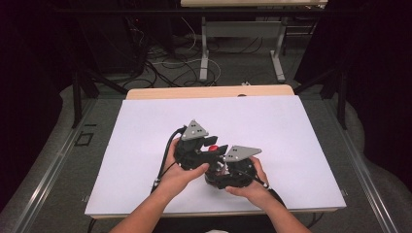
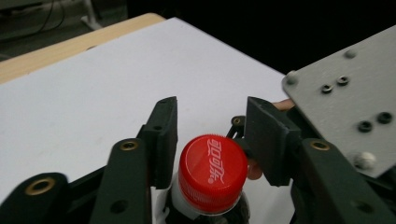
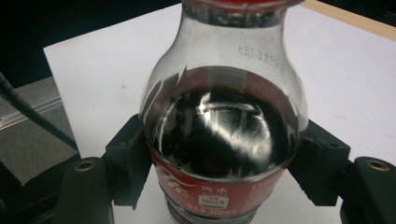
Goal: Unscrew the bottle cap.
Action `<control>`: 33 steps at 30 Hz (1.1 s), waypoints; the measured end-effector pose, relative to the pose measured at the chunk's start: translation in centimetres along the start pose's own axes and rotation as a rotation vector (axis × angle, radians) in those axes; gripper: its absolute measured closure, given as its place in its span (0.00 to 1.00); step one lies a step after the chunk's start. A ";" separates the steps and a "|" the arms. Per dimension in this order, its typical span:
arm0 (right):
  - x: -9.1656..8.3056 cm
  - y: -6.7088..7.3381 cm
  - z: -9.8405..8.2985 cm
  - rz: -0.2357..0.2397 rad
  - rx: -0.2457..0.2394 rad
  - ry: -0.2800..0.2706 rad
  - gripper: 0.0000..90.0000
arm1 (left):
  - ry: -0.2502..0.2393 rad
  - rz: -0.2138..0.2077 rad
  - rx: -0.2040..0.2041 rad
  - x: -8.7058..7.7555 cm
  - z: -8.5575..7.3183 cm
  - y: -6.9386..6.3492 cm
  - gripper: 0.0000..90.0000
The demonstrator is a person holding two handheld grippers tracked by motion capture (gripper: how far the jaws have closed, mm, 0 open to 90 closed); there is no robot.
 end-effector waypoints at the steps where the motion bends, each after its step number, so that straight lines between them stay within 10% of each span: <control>1: 0.0 -0.1 0.0 0.009 -0.005 -0.006 0.33 | -0.006 -0.010 -0.008 -0.2 0.1 0.1 0.58; 8: -0.1 -0.1 0.1 0.036 0.008 -0.002 0.33 | 0.019 -0.101 0.061 -1.4 -0.4 1.0 0.54; 17: 0.2 0.2 0.0 0.051 -0.005 -0.002 0.33 | 0.006 -0.179 0.056 -0.8 -1.1 2.1 0.54; 28: 0.3 0.3 -0.1 0.052 -0.012 0.012 0.33 | 0.001 -0.193 0.057 0.4 -0.9 1.6 0.66; 33: 0.2 0.2 -0.1 0.038 -0.006 0.023 0.33 | 0.020 -0.115 0.042 0.6 -0.7 1.1 0.69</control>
Point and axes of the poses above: each handheld gripper's, and its own axes: x roughly forward along the jaws, z roughly out of its top, y roughly to its left, the point moved 2 cm from there along x, roughly forward along the jaws, and after that the axes turned 7 degrees about x, right-handed, at the moved point
